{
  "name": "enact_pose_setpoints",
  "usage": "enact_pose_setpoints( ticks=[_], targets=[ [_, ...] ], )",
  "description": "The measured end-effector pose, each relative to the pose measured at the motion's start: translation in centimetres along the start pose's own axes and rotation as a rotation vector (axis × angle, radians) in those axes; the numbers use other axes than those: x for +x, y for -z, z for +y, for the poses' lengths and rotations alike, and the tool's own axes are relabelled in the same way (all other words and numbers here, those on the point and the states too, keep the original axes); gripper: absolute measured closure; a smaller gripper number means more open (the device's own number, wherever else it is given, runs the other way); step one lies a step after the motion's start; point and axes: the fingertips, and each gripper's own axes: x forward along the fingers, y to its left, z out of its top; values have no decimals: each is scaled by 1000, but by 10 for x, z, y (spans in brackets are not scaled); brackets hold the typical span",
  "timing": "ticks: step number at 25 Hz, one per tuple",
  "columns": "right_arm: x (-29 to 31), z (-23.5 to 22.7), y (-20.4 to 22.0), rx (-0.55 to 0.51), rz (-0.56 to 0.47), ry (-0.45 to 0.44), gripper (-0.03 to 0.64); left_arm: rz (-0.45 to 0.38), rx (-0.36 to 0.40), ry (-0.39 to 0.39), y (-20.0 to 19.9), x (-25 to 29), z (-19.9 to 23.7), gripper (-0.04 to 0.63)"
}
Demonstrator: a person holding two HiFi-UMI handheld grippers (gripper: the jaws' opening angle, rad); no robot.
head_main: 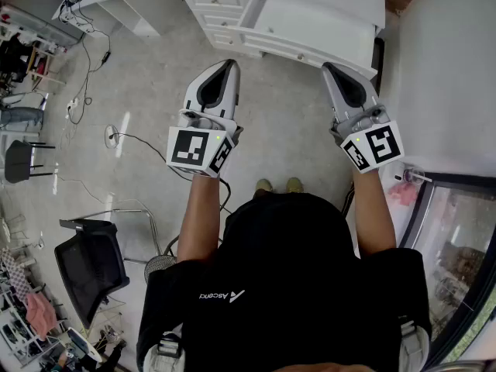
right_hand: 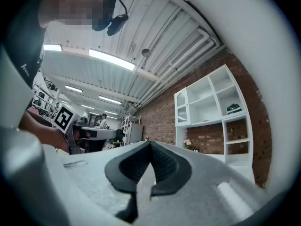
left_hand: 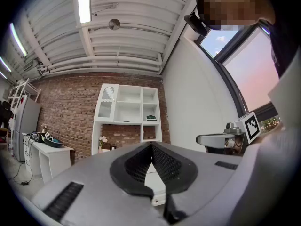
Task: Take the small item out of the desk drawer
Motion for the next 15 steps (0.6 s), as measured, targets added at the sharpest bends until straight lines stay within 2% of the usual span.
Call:
enact_pose_setpoints(
  ticks=[15],
  targets=[
    [21,20,-2,-5,-12,8,617,-21,-6,13,-3,-11,29,597]
  ],
)
